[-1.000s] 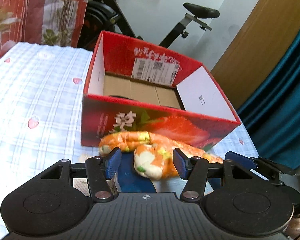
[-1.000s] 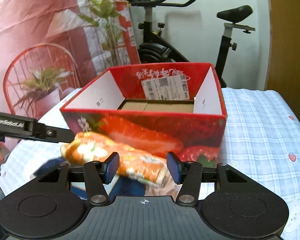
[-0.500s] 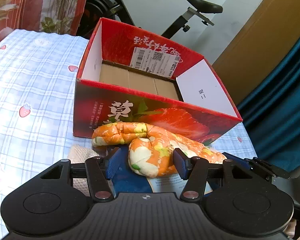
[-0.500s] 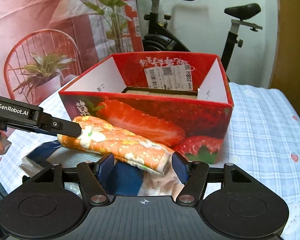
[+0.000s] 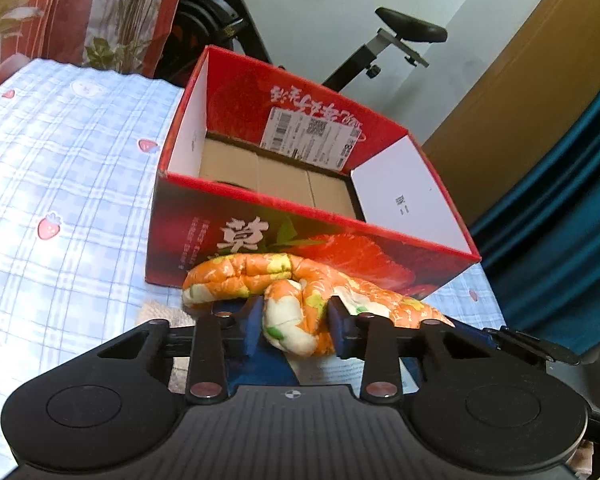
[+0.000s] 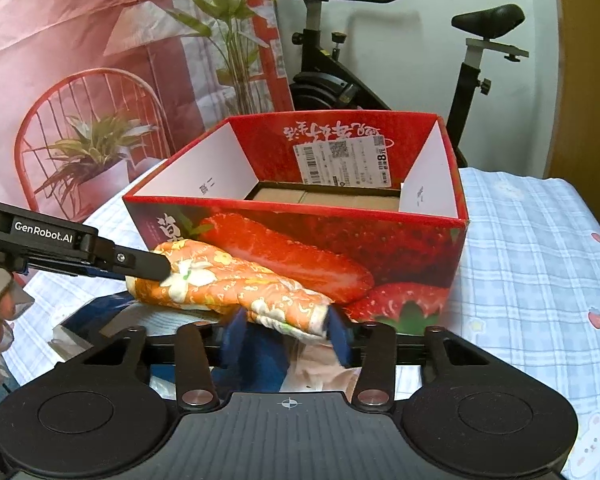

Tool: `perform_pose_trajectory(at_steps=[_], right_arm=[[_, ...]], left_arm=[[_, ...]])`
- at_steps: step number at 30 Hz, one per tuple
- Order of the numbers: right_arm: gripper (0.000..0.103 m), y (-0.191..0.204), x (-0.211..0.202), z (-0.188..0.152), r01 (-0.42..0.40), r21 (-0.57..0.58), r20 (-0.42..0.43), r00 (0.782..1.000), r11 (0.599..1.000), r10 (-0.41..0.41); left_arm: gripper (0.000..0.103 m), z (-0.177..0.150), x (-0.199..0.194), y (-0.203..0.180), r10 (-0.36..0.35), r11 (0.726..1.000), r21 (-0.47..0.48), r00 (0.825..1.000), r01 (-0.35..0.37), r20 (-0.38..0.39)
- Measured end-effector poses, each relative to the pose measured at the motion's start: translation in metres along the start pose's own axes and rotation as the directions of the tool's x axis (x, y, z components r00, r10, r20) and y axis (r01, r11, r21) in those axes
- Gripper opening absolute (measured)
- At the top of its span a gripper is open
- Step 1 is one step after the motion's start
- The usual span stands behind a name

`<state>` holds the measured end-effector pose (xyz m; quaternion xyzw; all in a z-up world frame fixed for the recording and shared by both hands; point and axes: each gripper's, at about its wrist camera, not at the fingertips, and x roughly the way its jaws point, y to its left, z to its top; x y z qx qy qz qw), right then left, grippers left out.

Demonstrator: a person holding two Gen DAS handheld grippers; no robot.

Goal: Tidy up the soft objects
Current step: 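Close the left tool on the orange floral cushion while the right tool grips it too, then lift the cushion with both tools, lower it into the box and open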

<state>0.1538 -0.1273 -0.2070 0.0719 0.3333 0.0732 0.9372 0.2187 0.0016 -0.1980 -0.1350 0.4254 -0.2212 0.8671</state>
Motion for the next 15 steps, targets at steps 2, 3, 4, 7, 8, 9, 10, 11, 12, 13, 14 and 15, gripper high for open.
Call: perform_pose_trajectory(at_steps=[2,3,4,7,8,9,10,11,12,13,14,15], right_arm=[[0.028,-0.001,-0.002,0.001,0.002,0.000,0.007,1.000,1.000,-0.002],[0.028,-0.001,-0.003,0.003,0.001,0.001,0.013,1.000,1.000,-0.001],[0.026,-0.002,-0.004,0.003,0.000,0.002,0.020,1.000,1.000,0.000],[0.021,-0.002,-0.009,0.007,-0.005,-0.001,0.044,0.999,1.000,0.006],[0.020,-0.002,-0.011,0.010,-0.008,-0.003,0.053,0.999,1.000,0.008],[0.019,-0.002,-0.013,0.012,-0.010,-0.007,0.062,0.998,1.000,0.010],[0.018,-0.001,-0.016,0.014,-0.012,-0.011,0.073,0.997,1.000,0.013],[0.017,0.000,-0.018,0.017,-0.016,-0.018,0.089,0.996,1.000,0.017],[0.017,0.001,-0.021,0.020,-0.016,-0.027,0.105,0.994,1.000,0.019],[0.017,0.002,-0.024,0.023,-0.013,-0.036,0.114,0.993,0.999,0.017],[0.017,0.004,-0.025,0.027,-0.010,-0.044,0.122,0.992,0.999,0.016],[0.016,0.005,-0.028,0.031,-0.009,-0.053,0.133,0.991,0.999,0.016]], left_arm=[[0.029,0.001,-0.002,-0.003,-0.006,1.000,0.019,1.000,0.006,0.009],[0.029,0.001,-0.003,-0.005,-0.007,1.000,0.028,1.000,0.007,0.014],[0.028,0.002,-0.005,-0.006,-0.008,0.999,0.033,1.000,0.008,0.020],[0.027,0.004,-0.009,-0.006,-0.020,0.999,0.029,0.999,0.019,0.041],[0.026,0.006,-0.011,-0.006,-0.025,0.999,0.024,0.998,0.023,0.051],[0.026,0.008,-0.013,-0.006,-0.028,0.999,0.022,0.998,0.027,0.060],[0.026,0.009,-0.015,-0.006,-0.031,0.999,0.023,0.997,0.030,0.068],[0.026,0.010,-0.017,-0.006,-0.033,0.999,0.025,0.997,0.032,0.075],[0.026,0.012,-0.019,-0.007,-0.036,0.999,0.026,0.996,0.034,0.083],[0.026,0.013,-0.022,-0.008,-0.039,0.999,0.025,0.995,0.037,0.090],[0.025,0.014,-0.024,-0.009,-0.043,0.999,0.025,0.994,0.040,0.096],[0.025,0.016,-0.027,-0.010,-0.046,0.999,0.027,0.993,0.043,0.105]])
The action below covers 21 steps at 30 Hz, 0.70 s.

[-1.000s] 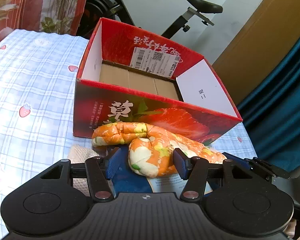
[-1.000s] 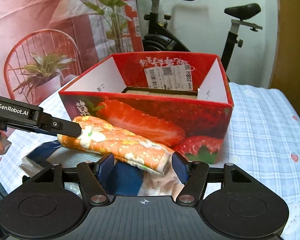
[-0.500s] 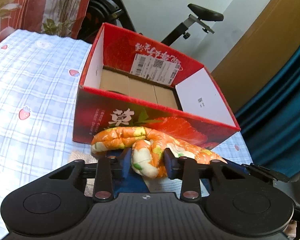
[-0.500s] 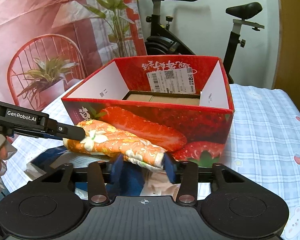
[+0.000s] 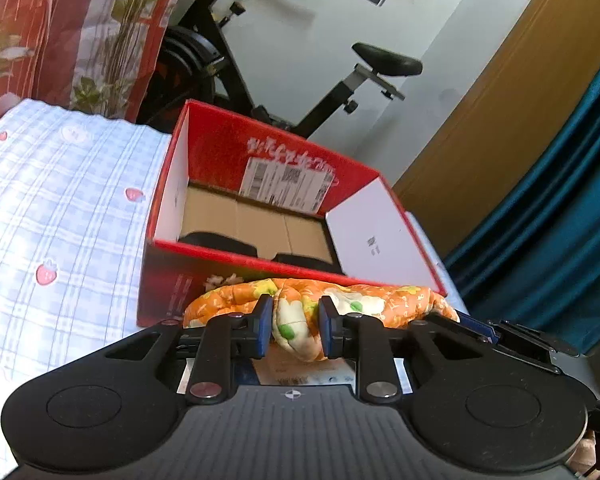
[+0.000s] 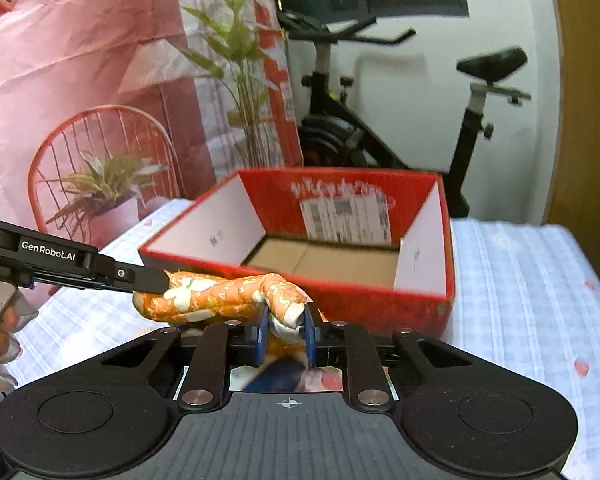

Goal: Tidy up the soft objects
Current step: 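Lift the cushion with both tools, lower it into the box and open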

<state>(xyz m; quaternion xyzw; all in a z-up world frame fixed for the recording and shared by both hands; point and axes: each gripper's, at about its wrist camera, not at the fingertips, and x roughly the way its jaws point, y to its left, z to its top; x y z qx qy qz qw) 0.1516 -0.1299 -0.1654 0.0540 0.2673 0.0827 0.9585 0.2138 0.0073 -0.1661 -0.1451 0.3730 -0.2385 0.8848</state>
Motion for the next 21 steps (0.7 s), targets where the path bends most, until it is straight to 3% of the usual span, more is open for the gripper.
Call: perform_pose_trajectory(at_steps=[14,21], right_arm=[[0.016,0.000,-0.024,0.055,-0.056,-0.025,0.099,0.993,0.998,0.058],[0.016,-0.016,-0.005,0.093,-0.057,-0.042,0.092,0.994,0.998,0.060]], left_arm=[[0.025,0.045,-0.037,-0.020,-0.052,0.998,0.042,0.990,0.047,0.134],[0.025,0.084,-0.013,-0.022,-0.052,0.997,0.059,0.989,0.045,0.140]])
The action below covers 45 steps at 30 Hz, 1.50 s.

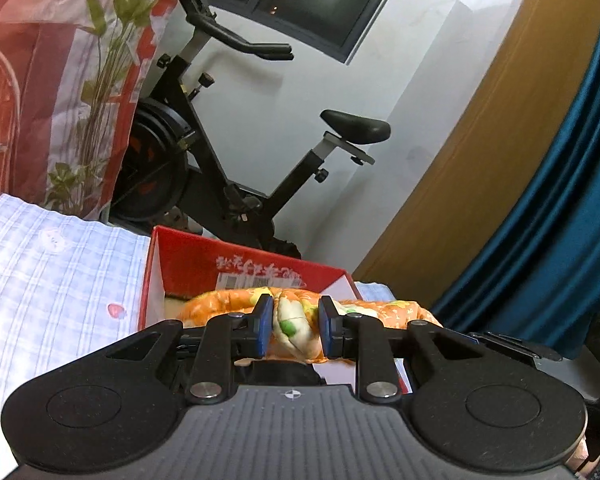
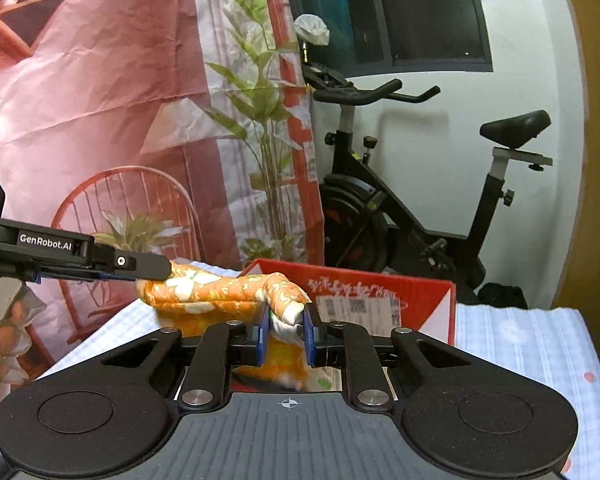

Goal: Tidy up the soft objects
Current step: 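Lift the cushion with both tools, lower it into the box and open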

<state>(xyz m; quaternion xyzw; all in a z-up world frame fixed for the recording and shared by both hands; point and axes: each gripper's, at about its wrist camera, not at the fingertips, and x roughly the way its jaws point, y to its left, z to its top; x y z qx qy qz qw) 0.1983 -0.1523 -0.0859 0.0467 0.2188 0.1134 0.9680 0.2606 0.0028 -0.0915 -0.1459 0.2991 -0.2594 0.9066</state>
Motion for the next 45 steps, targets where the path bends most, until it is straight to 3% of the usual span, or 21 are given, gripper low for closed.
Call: perform_pose_trajectory(at_steps=[7,14,18,25,26,31,37,41,45], right_arm=[[0.016,-0.028,0.058,0.025,0.023,-0.052,-0.109,0.994,0.998,-0.029],[0.015,-0.047,0.131,0.008,0.040,-0.091,-0.256,0.965,0.995,-0.062],[0.015,-0.056,0.159,-0.001,0.045,-0.090,-0.292,0.954,0.995,-0.070],[0.015,-0.058,0.192,0.003,0.074,-0.195,-0.319,0.938,0.978,-0.135],[0.015,-0.058,0.192,0.003,0.074,-0.195,-0.319,0.938,0.978,-0.135],[0.016,-0.062,0.202,-0.005,0.044,-0.207,-0.420,0.898,0.977,-0.129],[0.026,-0.059,0.196,-0.014,0.022,-0.199,-0.500,0.858,0.980,-0.121],[0.033,-0.054,0.182,-0.018,0.011,-0.178,-0.519,0.849,0.984,-0.103],[0.043,-0.051,0.166,-0.017,0.007,-0.163,-0.512,0.854,0.987,-0.091]], left_arm=[[0.025,0.024,0.060,0.015,0.038,0.999,0.030,0.994,-0.035,-0.106],[0.025,0.019,0.116,0.039,0.077,0.997,0.000,0.976,-0.078,-0.205],[0.025,0.022,0.130,0.048,0.079,0.996,-0.019,0.974,-0.085,-0.212],[0.025,0.027,0.153,0.045,0.100,0.995,0.026,0.972,-0.097,-0.215],[0.025,0.025,0.156,0.046,0.097,0.995,0.023,0.967,-0.094,-0.235],[0.026,0.018,0.159,0.047,0.109,0.994,0.048,0.946,-0.099,-0.307],[0.032,0.010,0.154,0.038,0.131,0.990,0.100,0.914,-0.100,-0.384],[0.045,0.002,0.150,0.039,0.141,0.989,0.105,0.891,-0.106,-0.431],[0.050,0.000,0.136,0.035,0.166,0.984,0.128,0.892,-0.122,-0.421]])
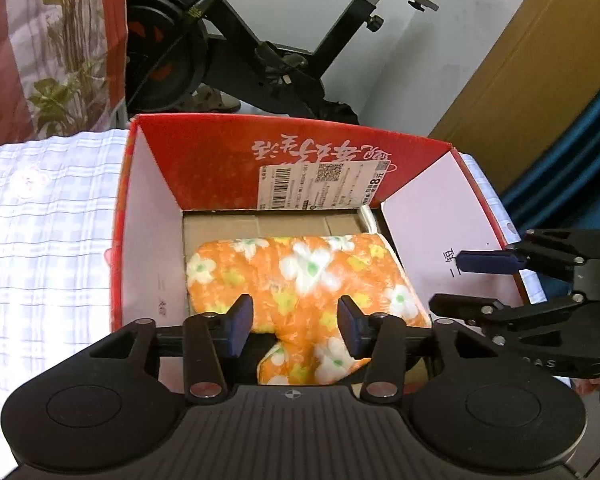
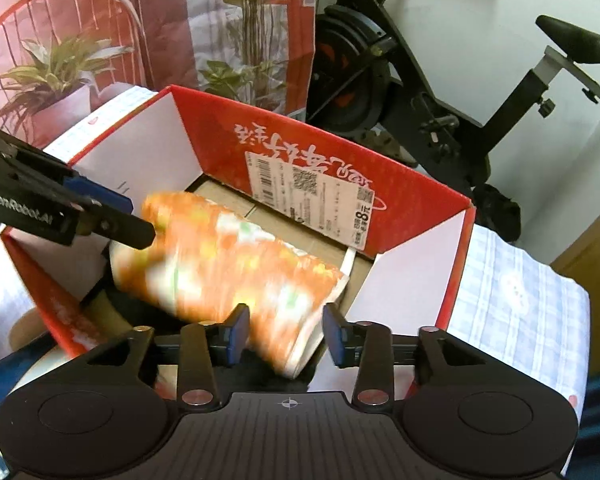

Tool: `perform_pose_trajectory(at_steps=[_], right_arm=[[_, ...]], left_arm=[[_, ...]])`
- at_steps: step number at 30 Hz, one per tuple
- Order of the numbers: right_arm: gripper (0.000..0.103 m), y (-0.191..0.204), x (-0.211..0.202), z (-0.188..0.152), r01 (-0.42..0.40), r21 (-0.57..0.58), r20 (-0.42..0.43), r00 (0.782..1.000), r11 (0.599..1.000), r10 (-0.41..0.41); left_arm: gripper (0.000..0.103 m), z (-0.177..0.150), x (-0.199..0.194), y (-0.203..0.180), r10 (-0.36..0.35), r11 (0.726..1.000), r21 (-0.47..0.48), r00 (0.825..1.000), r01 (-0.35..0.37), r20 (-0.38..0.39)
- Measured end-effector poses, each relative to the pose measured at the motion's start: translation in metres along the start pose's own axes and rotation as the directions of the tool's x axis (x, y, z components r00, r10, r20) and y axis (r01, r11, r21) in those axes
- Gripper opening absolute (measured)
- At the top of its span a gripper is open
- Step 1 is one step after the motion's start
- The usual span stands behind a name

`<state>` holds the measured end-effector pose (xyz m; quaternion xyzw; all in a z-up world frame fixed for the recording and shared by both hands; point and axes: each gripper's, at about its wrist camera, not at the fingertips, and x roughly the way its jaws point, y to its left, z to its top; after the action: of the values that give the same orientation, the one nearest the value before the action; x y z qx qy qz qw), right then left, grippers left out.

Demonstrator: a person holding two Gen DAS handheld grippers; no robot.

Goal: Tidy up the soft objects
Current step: 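Lift the cushion with both tools, lower it into the box and open, then close the left tool on the blue snack bag while the right tool grips it too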

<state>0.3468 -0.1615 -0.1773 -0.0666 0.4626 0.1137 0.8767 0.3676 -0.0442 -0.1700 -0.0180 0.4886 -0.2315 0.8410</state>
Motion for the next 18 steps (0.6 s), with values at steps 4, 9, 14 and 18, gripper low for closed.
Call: perform_pose_trajectory(at_steps=[4,9,14,18], right_arm=[[0.044,0.005,-0.015,-0.006,0.013,0.022,0.031,0.999,1.000,-0.014],[0.044,0.010,-0.043,-0.019,-0.008,0.100,0.138,0.990,0.995,-0.006],[0.044,0.024,-0.068,-0.039,-0.039,0.139,0.213,0.977,0.990,0.008],[0.044,0.039,-0.082,-0.057,-0.045,0.130,0.244,0.970,0.991,0.012]], left_arm=[[0.050,-0.005,-0.023,-0.001,0.005,1.000,-0.004,0.998,-0.004,0.064],[0.051,-0.021,-0.059,-0.012,0.032,0.999,0.032,0.986,-0.038,0.162],[0.051,-0.048,-0.087,-0.016,0.027,0.999,0.029,0.976,-0.034,0.216],[0.051,-0.072,-0.097,-0.020,0.020,1.000,0.019,0.972,-0.025,0.235]])
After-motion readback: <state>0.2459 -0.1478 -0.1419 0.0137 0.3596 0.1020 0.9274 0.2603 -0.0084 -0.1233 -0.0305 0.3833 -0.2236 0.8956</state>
